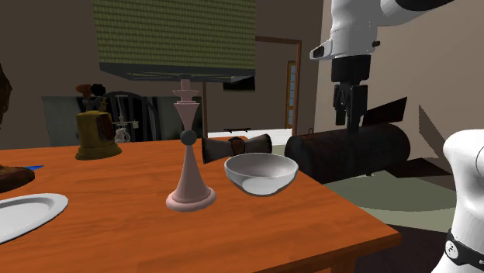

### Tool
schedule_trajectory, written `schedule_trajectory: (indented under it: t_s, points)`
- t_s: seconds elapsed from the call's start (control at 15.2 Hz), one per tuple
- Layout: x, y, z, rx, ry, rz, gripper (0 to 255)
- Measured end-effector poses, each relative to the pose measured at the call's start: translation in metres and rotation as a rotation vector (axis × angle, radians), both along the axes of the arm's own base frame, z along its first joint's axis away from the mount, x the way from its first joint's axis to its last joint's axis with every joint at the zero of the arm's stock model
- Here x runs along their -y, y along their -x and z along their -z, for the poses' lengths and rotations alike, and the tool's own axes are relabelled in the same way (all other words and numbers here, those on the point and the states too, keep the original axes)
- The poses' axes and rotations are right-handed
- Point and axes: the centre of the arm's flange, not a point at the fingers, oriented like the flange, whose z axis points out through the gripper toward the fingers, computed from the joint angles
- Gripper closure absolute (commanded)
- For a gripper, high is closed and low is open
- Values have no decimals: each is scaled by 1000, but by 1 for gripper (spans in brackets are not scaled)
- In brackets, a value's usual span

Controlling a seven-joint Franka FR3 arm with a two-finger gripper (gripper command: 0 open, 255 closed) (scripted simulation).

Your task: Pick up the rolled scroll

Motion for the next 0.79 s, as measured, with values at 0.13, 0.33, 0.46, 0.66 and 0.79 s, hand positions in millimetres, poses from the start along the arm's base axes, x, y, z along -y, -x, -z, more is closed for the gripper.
schedule_trajectory:
  t_s: [0.13, 0.33, 0.46, 0.66, 0.79]
  points:
    - [5, -5, 2, 0, -2, -7, 0]
    - [28, -29, 7, 1, -14, -47, 0]
    - [41, -51, 11, 2, -24, -78, 0]
    - [65, -84, 19, 4, -37, -125, 0]
    - [76, -104, 23, 5, -46, -157, 0]
